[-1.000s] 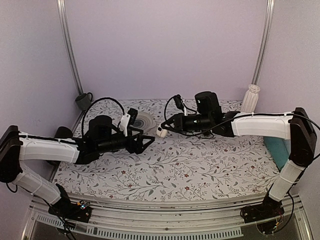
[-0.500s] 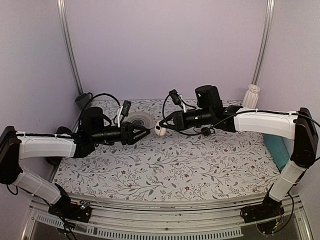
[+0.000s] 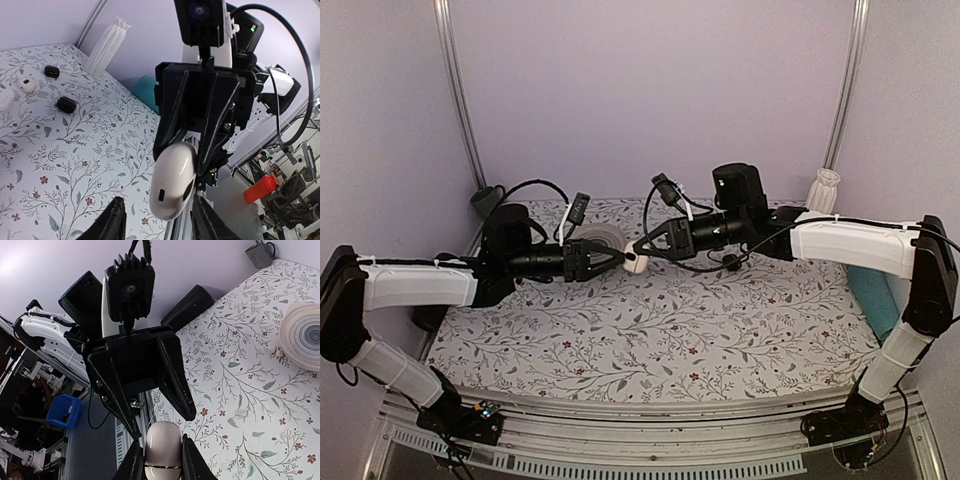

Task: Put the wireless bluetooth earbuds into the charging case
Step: Pass from the right arm to the left

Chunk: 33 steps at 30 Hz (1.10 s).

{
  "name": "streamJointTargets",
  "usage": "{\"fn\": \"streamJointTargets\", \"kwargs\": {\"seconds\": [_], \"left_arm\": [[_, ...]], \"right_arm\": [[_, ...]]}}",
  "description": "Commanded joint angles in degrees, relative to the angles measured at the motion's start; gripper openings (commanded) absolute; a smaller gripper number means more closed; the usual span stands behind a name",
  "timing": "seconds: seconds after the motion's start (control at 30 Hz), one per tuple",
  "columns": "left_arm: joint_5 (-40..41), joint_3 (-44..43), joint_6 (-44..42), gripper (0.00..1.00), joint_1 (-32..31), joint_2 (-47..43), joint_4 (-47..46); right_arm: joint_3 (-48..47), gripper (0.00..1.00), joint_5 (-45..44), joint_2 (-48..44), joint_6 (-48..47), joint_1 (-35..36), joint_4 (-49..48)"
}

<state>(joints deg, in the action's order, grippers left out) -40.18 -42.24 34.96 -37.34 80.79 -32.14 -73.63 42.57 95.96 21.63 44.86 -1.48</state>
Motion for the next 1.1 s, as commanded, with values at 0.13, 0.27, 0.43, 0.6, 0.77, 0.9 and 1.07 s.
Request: {"fn": "streamJointTargets", "kwargs": {"seconds": [0.13, 0.27, 0.43, 0.6, 0.77, 0.9, 1.07], "left_arm": [[-7.2, -3.0, 2.5, 0.40, 0.5, 3.0, -2.7], [-8.1, -3.0, 3.0, 0.33, 0.5, 3.2, -3.4], [-9.3, -3.1, 3.9, 0.32, 0.6, 3.1, -4.4], [-9.6, -2.6, 5.1, 0.31, 0.5, 2.8, -6.0], [-10.2, -2.6, 5.8, 0.33, 0.5, 2.5, -7.2], [-10.8, -2.6, 6.2, 0.32, 0.5, 2.2, -7.4], [-11.6, -2.4, 6.9, 0.25, 0.5, 2.5, -8.5]], "right_arm": [[-3.7, 0.04, 3.8, 0.8, -0.7, -0.2, -1.3], [-4.5, 0.04, 4.0, 1.4, -0.9, -0.2, -1.2], [-5.6, 0.04, 5.3, 2.4, -1.1, -0.2, -0.5], [-5.7, 0.04, 6.1, 2.9, -1.3, -0.2, -0.4], [-5.9, 0.04, 7.9, 3.3, -1.8, -0.1, 0.1], [-6.2, 0.04, 8.7, 3.4, -2.0, -0.1, 0.6], [-6.7, 0.04, 8.8, 3.7, -2.2, -0.1, 1.1]]}}
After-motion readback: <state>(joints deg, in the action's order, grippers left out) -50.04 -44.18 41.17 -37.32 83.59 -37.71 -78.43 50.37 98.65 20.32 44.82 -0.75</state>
